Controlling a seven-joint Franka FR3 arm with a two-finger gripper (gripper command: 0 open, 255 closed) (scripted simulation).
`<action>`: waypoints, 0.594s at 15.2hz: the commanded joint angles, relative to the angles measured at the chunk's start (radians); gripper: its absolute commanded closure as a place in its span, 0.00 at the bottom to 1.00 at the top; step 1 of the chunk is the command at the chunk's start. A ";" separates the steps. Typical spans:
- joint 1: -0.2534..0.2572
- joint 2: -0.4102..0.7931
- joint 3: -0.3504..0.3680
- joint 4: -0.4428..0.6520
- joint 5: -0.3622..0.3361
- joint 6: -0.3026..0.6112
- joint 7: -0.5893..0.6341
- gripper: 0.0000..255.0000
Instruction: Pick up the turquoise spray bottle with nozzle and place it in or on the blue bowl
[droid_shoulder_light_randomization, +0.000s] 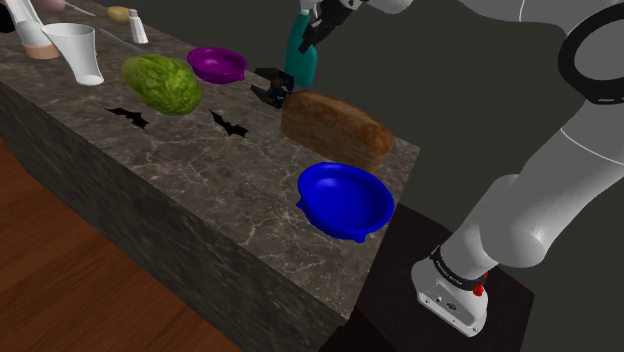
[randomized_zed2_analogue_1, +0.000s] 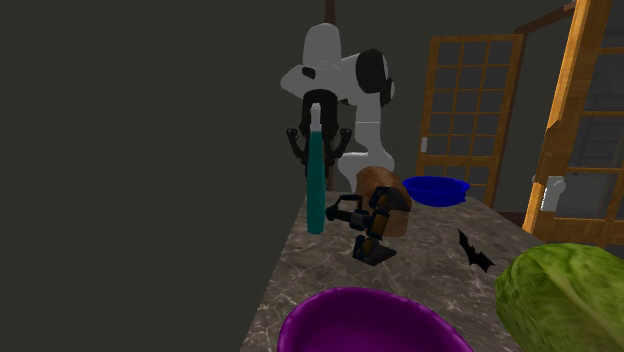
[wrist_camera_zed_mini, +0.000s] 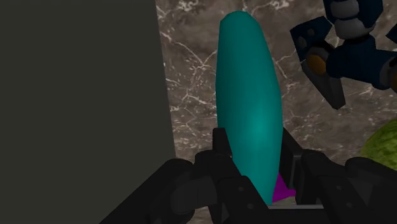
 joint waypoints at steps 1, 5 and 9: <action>-0.001 -0.001 -0.001 0.025 -0.004 -0.026 0.005 1.00; -0.002 0.002 -0.002 0.082 -0.010 -0.079 0.015 1.00; -0.003 0.009 -0.003 0.143 -0.014 -0.134 0.024 1.00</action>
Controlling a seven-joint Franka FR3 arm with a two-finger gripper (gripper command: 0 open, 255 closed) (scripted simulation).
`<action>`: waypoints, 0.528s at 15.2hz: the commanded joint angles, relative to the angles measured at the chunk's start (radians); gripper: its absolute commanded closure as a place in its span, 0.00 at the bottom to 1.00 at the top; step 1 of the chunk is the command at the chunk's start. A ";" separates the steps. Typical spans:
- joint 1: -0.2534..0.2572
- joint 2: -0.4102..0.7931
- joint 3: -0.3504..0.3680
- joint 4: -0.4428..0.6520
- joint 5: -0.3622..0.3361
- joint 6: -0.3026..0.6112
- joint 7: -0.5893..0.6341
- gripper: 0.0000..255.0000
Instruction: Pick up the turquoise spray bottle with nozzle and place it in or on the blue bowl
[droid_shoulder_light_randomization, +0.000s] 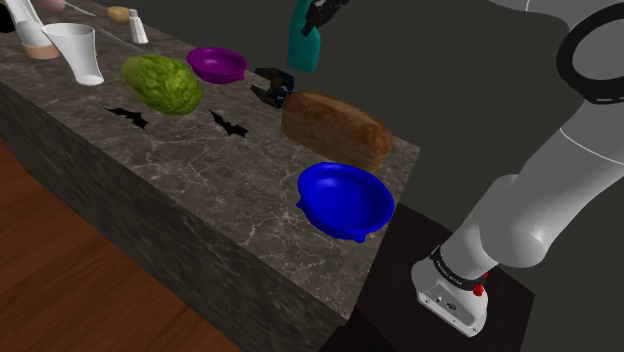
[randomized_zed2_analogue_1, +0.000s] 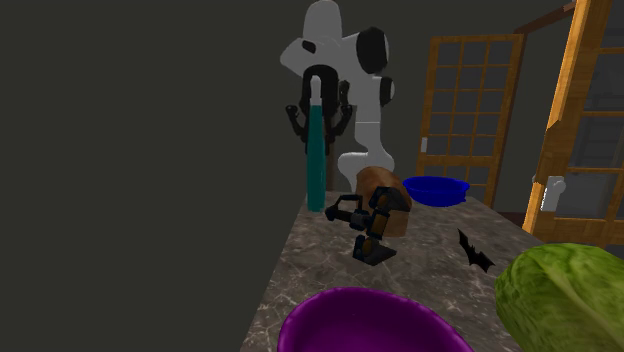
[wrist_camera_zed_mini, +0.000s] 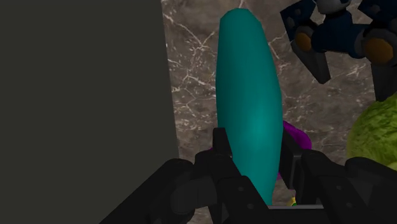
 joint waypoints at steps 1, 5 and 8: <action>-0.001 0.006 -0.001 0.037 -0.001 -0.031 0.003 1.00; -0.003 0.018 -0.003 0.106 -0.003 -0.087 0.011 1.00; -0.005 0.031 -0.004 0.161 -0.003 -0.131 0.017 1.00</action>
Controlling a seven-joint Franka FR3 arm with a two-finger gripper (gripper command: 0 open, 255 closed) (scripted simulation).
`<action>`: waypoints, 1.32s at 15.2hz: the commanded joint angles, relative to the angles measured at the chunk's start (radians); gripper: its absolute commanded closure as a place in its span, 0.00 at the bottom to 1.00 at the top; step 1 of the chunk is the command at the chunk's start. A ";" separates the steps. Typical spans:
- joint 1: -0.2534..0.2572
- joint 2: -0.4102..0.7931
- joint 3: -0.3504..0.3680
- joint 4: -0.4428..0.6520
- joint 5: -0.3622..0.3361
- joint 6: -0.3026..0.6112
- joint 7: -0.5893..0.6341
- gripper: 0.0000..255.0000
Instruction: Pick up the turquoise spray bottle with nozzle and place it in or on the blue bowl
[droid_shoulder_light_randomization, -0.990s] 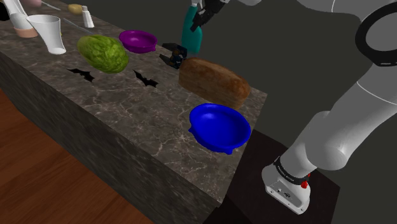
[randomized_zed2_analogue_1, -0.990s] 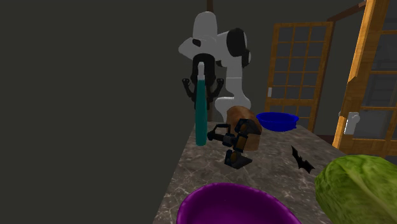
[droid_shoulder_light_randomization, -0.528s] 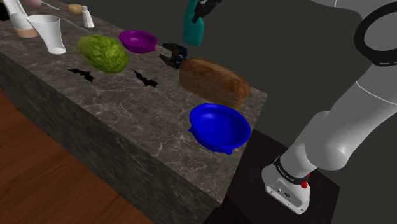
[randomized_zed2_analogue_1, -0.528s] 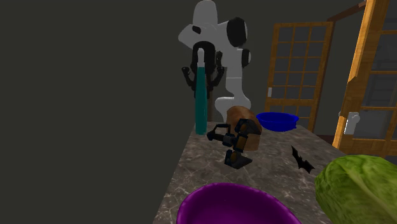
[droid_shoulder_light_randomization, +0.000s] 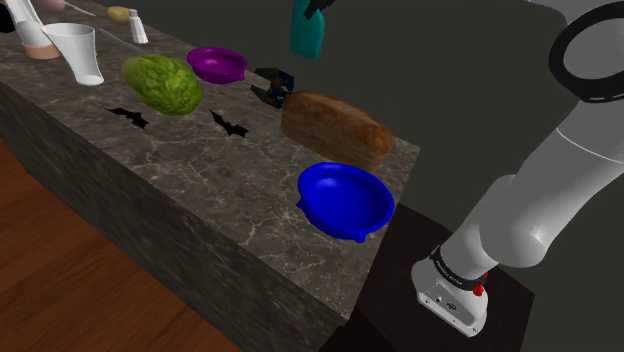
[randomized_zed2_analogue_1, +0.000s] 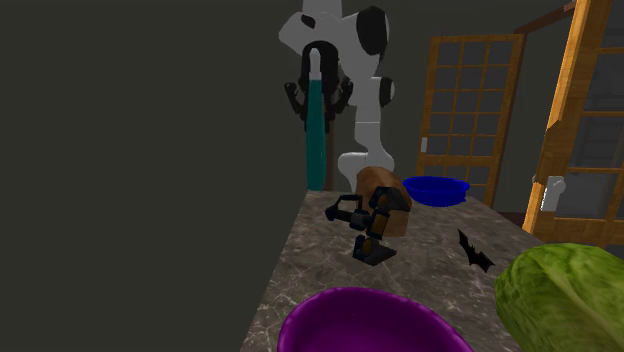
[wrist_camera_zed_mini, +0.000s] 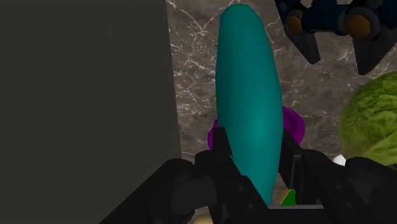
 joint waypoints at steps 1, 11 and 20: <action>-0.001 0.010 -0.001 0.040 0.000 -0.030 0.005 1.00; 0.055 -0.309 0.097 -0.317 -0.115 0.030 0.173 1.00; 0.079 -0.571 0.228 -0.550 -0.153 0.008 0.342 1.00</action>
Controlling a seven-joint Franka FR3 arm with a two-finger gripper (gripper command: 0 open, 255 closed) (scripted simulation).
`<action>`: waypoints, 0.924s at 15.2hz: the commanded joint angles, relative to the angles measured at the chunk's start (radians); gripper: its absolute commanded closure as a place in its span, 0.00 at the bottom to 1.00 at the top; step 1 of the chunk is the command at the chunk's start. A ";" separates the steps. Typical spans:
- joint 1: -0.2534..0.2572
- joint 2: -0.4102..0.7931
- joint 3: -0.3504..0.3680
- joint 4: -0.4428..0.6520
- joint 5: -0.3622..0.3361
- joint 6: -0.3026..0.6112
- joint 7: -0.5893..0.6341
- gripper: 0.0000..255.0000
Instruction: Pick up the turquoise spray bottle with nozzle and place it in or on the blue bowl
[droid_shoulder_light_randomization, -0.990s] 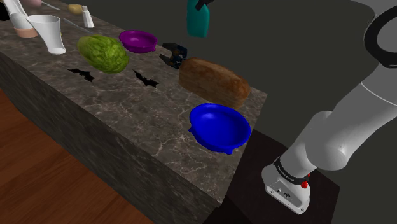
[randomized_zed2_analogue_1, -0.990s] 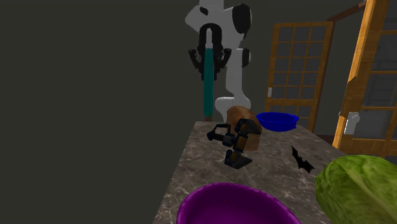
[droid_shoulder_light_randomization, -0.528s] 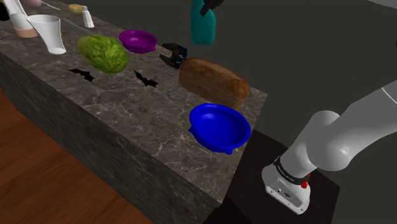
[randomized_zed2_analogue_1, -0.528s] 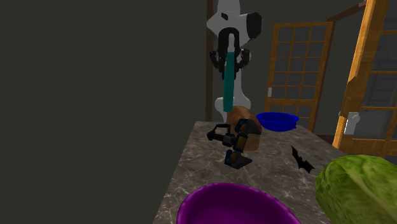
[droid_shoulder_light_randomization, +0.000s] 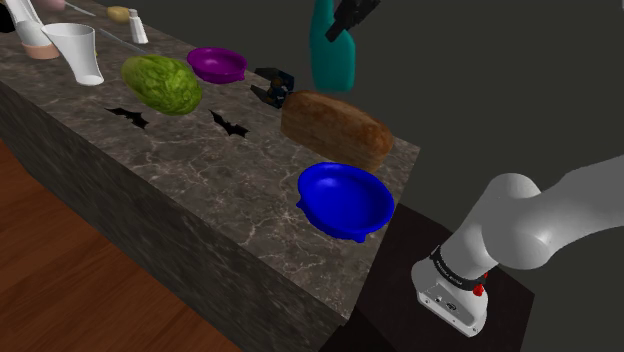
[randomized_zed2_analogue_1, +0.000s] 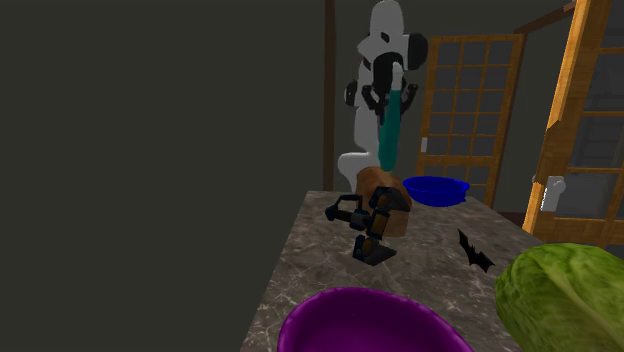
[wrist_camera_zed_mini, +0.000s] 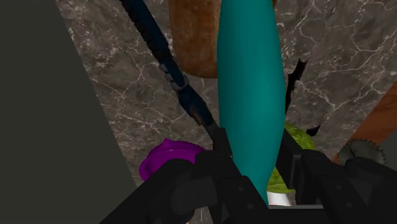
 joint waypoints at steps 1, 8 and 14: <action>0.006 -0.049 0.031 -0.036 -0.002 -0.013 0.039 1.00; 0.037 -0.216 0.143 -0.139 0.017 -0.074 0.168 1.00; 0.073 -0.331 0.247 -0.181 0.052 -0.142 0.283 1.00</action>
